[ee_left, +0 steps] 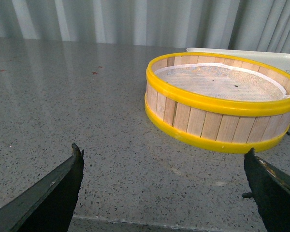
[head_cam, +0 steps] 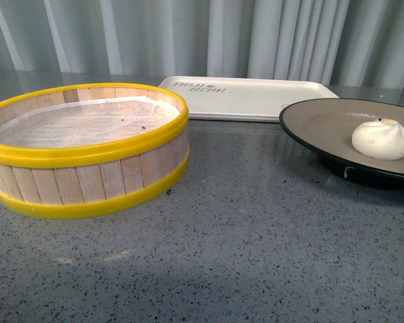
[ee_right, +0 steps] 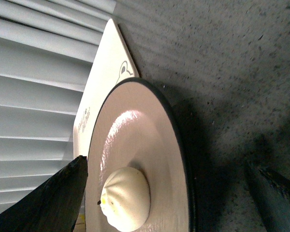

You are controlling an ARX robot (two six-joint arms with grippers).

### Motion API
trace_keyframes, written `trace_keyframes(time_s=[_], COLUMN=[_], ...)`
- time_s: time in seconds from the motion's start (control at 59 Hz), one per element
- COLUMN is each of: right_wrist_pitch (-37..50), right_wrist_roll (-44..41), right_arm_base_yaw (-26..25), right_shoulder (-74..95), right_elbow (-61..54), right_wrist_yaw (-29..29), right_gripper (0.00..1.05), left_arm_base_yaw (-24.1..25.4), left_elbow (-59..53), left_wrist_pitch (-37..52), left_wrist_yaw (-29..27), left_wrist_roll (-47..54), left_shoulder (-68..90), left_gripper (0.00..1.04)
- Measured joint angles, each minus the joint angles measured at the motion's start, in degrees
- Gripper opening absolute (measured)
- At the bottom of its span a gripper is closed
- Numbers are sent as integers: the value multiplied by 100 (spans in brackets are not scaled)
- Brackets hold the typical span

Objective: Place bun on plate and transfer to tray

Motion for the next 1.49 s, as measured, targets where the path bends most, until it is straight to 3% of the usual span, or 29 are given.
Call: trace_keyframes(time_s=[0.169,0.424,1.0,1.288,1.492], right_wrist_pitch=[9,192,122,116,195], right_wrist_roll=[306,525,520,481,450], right_arm_base_yaw=[376,531,697,772,459], right_shoulder=[81,275,96,-260,-219], right_elbow=[0,-74,-236,-321,9], right_wrist_yaw=[-168,-144,-24,-4,-208], right_gripper=[96,95,4,3,3], left_arm_base_yaw=[0,0,0,0,0], left_elbow=[0,0,0,0,0], left_wrist_pitch=[0,0,0,0,0], left_wrist_yaw=[0,-2,0,-2,0], left_wrist_roll=[0,0,0,0,0], left_shoulder=[0,0,0,0,0], left_gripper=[98,98,98,98,98])
